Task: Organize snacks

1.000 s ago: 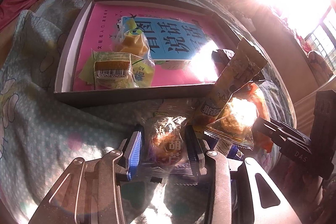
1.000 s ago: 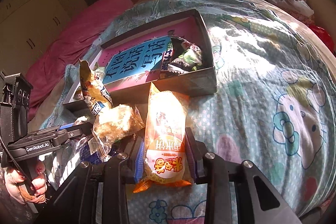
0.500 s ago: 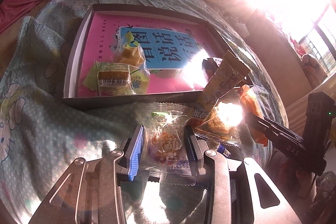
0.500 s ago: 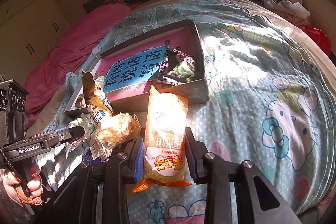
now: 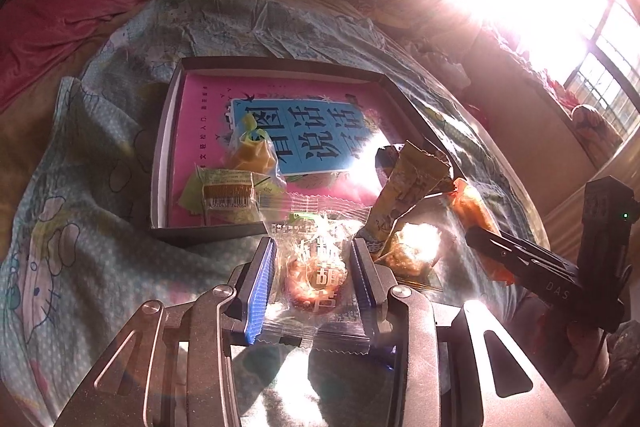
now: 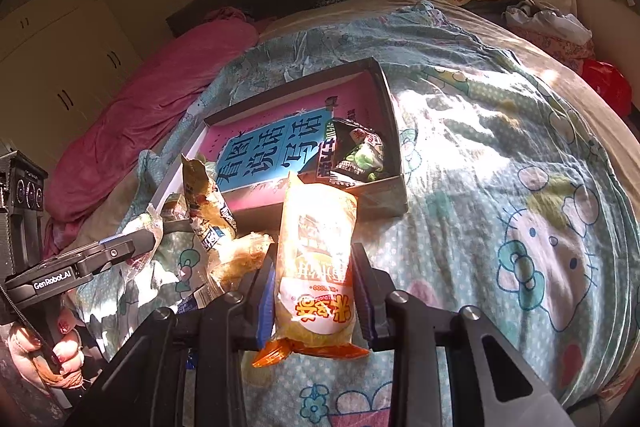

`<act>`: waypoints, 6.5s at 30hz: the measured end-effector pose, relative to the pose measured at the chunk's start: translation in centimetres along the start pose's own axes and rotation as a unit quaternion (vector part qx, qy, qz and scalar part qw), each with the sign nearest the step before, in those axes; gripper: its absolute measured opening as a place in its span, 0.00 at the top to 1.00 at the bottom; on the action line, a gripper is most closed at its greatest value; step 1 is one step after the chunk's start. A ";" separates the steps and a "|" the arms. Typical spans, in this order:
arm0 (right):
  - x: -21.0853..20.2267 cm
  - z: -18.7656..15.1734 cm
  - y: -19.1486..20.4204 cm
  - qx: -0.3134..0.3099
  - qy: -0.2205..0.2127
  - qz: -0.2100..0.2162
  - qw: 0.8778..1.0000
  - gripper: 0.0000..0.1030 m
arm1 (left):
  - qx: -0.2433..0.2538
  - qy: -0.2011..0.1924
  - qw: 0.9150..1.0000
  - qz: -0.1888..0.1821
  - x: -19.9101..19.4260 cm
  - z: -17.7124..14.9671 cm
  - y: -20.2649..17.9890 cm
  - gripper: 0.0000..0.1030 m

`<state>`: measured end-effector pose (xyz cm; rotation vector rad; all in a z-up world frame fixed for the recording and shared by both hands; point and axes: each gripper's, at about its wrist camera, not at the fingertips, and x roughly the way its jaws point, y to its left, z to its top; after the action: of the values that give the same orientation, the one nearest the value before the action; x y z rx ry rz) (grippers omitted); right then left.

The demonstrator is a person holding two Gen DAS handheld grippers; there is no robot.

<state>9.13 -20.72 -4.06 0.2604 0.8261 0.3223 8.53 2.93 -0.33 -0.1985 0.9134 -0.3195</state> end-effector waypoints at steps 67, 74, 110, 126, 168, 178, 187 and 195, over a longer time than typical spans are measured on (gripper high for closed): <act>1.1 5.2 1.1 -0.018 -0.046 0.007 0.999 0.67 | 0.004 -0.052 0.998 0.021 1.5 3.3 1.4 0.62; 1.8 5.4 1.1 -0.019 -0.045 0.007 0.999 0.67 | 0.005 -0.047 0.999 0.023 2.2 3.3 1.5 0.62; 4.8 5.8 1.1 -0.021 -0.023 0.006 0.999 0.67 | 0.031 -0.036 0.999 0.020 4.0 3.3 0.5 0.62; 7.3 6.3 2.3 -0.037 -0.004 0.010 0.999 0.67 | 0.050 -0.029 0.998 0.018 4.9 3.6 -0.3 0.62; 7.0 5.6 2.3 -0.042 0.011 -0.016 0.999 0.66 | 0.044 0.001 0.999 0.006 6.7 4.5 0.1 0.61; 6.3 5.6 2.1 -0.038 0.007 -0.018 0.999 0.66 | 0.041 0.003 0.999 0.006 6.7 4.5 0.1 0.55; 5.9 5.6 1.9 -0.032 0.004 -0.016 0.999 0.64 | 0.041 0.003 0.999 0.006 6.6 4.5 0.0 0.52; 5.3 5.8 1.7 -0.027 -0.004 -0.017 0.999 0.58 | 0.036 -0.009 0.999 0.003 5.7 4.8 0.1 0.40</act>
<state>16.49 -17.72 -3.25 0.1962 0.8124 0.3121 15.60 1.16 -1.74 -0.1313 0.8836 -0.3434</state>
